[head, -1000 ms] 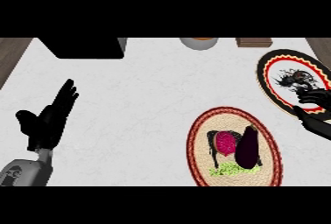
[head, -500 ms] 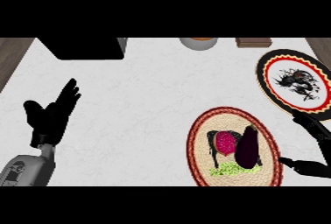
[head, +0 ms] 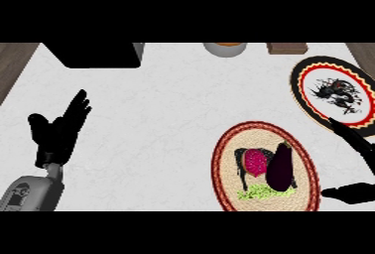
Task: Pick the eggplant from the placemat and place it in the plate
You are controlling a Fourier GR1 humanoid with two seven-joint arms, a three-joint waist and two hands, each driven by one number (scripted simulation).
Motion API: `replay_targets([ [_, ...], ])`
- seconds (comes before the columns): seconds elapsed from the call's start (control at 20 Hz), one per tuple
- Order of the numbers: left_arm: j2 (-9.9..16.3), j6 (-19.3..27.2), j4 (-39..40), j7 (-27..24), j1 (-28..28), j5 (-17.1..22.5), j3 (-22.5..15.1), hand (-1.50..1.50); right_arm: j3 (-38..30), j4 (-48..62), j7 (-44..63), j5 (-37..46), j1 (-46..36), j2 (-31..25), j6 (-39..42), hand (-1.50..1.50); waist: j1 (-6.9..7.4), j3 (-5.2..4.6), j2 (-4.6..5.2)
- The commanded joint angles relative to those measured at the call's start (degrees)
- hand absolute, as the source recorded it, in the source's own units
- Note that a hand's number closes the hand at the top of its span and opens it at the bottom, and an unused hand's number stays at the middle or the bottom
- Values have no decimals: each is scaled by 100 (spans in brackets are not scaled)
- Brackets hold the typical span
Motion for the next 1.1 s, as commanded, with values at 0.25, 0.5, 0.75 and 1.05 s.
replay_targets([
  [0.25, -157, -128, 150, -289, 126, -169, 108, 0, 599, -931, 1730, 584, -199, -94, 559, -150, 23, -1, 4],
  [0.5, -64, -267, 147, -18, -107, -179, 261, 0, 868, -791, 1837, 1463, -172, -35, 472, -150, 12, 3, 6],
  [0.75, -226, -199, -80, 299, -206, -330, 228, 0, 1036, -454, 2691, 1720, -1004, 404, 945, -150, 36, 3, 8],
  [1.05, -409, -342, 10, -4, 70, -440, 379, 0, 887, -223, 2698, 1897, -1129, 571, 1663, -150, 28, 3, 6],
])
